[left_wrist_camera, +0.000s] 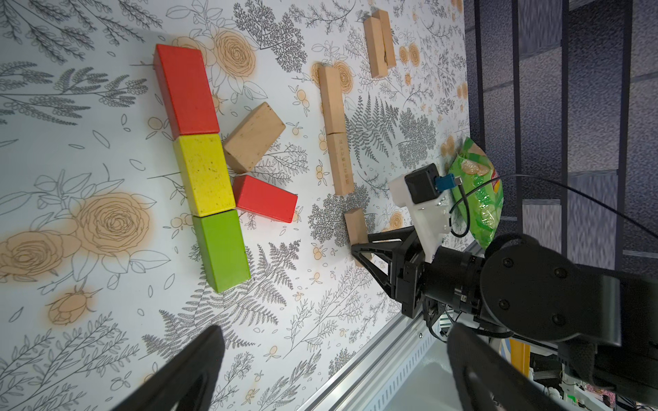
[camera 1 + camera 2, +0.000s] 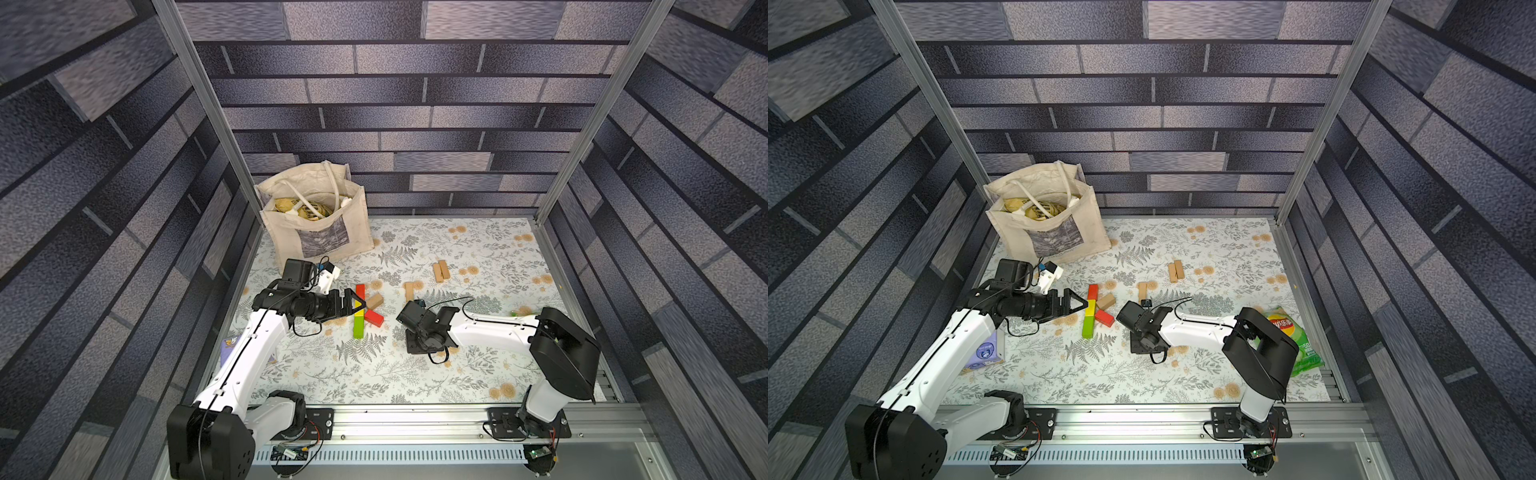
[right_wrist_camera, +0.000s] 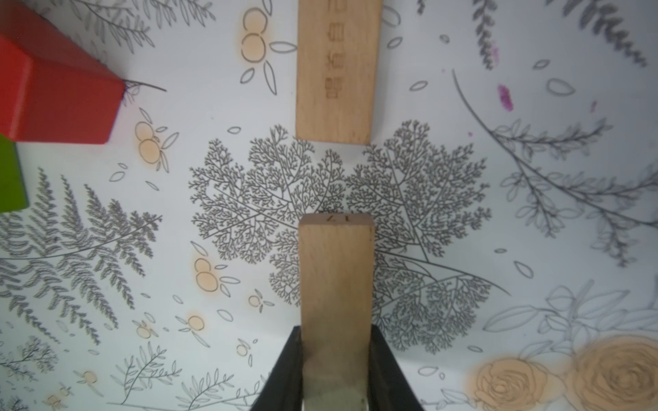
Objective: Assemble the letter k with building blocks
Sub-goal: Assemble the building block at the center of the board.
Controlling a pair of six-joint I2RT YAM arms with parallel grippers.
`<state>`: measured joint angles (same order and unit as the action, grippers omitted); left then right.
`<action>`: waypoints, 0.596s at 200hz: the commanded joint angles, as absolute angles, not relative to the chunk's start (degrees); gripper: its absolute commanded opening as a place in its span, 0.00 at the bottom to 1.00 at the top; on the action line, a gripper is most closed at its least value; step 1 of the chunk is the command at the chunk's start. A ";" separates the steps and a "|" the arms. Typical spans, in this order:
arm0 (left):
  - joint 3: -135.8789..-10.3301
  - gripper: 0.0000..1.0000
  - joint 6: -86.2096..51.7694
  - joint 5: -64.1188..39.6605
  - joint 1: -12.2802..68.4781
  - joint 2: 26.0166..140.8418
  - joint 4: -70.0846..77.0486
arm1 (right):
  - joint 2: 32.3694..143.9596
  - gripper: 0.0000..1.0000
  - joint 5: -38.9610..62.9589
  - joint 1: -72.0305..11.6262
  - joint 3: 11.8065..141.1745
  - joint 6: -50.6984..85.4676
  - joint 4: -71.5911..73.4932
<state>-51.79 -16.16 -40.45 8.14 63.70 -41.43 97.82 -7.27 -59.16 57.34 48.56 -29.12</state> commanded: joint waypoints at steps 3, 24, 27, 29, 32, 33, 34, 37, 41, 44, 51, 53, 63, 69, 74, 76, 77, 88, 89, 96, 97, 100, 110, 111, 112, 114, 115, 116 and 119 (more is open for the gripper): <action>-51.73 1.00 -15.91 -40.32 7.75 62.66 -42.39 | 99.89 0.20 -8.43 -59.93 60.12 49.72 -32.13; -51.68 1.00 -15.91 -40.22 7.74 62.31 -42.36 | 101.69 0.20 -8.34 -59.94 62.91 49.62 -33.80; -51.68 1.00 -15.91 -40.22 7.76 62.31 -42.36 | 101.96 0.21 -8.29 -60.01 63.27 49.64 -34.04; -51.68 1.00 -15.91 -40.20 7.78 62.31 -42.36 | 102.13 0.20 -8.31 -60.00 63.41 49.59 -34.20; -51.68 1.00 -15.91 -40.18 7.80 62.25 -42.36 | 102.35 0.20 -8.31 -60.03 63.71 49.51 -34.52; -51.68 1.00 -15.91 -40.13 7.76 62.24 -42.36 | 102.46 0.20 -8.33 -60.03 63.81 49.54 -34.62; -51.68 1.00 -15.91 -40.10 7.84 62.23 -42.36 | 102.56 0.21 -8.34 -60.03 63.89 49.51 -34.71; -51.68 1.00 -15.91 -40.13 7.75 62.23 -42.36 | 102.75 0.21 -8.40 -60.03 64.16 49.49 -34.89; -51.67 1.00 -15.91 -40.12 7.82 62.22 -42.32 | 102.99 0.21 -8.49 -60.04 64.43 49.52 -35.15; -51.68 1.00 -15.91 -40.12 7.77 62.20 -42.36 | 103.20 0.21 -8.44 -60.02 64.64 49.54 -35.33; -51.68 1.00 -15.91 -40.13 7.74 62.23 -42.35 | 103.64 0.21 -8.68 -60.03 65.13 49.49 -35.75; -51.68 1.00 -15.93 -40.09 7.78 62.23 -42.36 | 103.69 0.21 -8.72 -60.03 65.24 49.51 -35.94; -51.68 1.00 -15.91 -40.17 7.78 62.23 -42.36 | 104.09 0.21 -8.85 -60.03 65.54 49.67 -36.32; -51.67 1.00 -15.91 -40.25 7.80 62.22 -42.30 | 104.18 0.21 -8.79 -60.03 65.72 49.74 -36.43; -51.60 1.00 -15.91 -40.25 7.74 62.16 -42.35 | 104.17 0.21 -8.83 -60.07 65.74 49.71 -36.44; -51.59 1.00 -15.91 -40.23 7.74 62.10 -42.29 | 104.20 0.21 -8.84 -60.04 65.74 49.78 -36.49; -51.59 1.00 -15.91 -40.24 7.73 62.12 -42.29 | 104.18 0.21 -8.86 -60.03 65.74 49.76 -36.48; -51.68 1.00 -15.91 -40.25 7.86 62.13 -42.33 | 104.19 0.21 -9.20 -60.07 65.66 50.16 -36.88; -51.68 1.00 -15.91 -40.21 7.80 62.13 -42.30 | 104.17 0.21 -9.21 -60.05 65.66 50.22 -36.94; -51.68 1.00 -15.91 -40.17 7.74 62.05 -42.24 | 104.02 0.20 -9.39 -60.07 65.52 50.50 -37.12; -51.68 1.00 -15.91 -40.21 7.74 62.05 -42.26 | 104.04 0.20 -9.44 -60.05 65.50 50.47 -37.19; -51.68 1.00 -15.91 -40.24 7.76 62.05 -42.32 | 103.98 0.20 -9.53 -60.12 65.48 50.55 -37.20; -51.59 1.00 -15.91 -40.20 7.74 62.05 -42.28 | 103.80 0.21 -9.74 -60.03 65.30 50.73 -37.31; -51.59 1.00 -15.91 -40.18 7.78 62.01 -42.32 | 103.80 0.21 -9.75 -60.03 65.30 50.76 -37.29; -51.59 1.00 -15.91 -40.17 7.76 61.98 -42.30 | 103.80 0.21 -9.80 -60.03 65.30 50.78 -37.32; -51.59 1.00 -15.91 -40.19 7.76 62.03 -42.35 | 103.80 0.21 -9.79 -60.03 65.30 50.84 -37.37; -51.59 1.00 -15.91 -40.22 7.75 62.04 -42.31 | 103.80 0.21 -9.82 -60.03 65.30 50.86 -37.36; -51.64 1.00 -15.91 -40.24 7.74 62.05 -42.29 | 103.80 0.21 -9.87 -59.99 65.30 50.83 -37.40; -51.67 1.00 -15.91 -40.18 7.75 62.04 -42.28 | 103.80 0.21 -9.96 -60.11 65.35 50.89 -37.52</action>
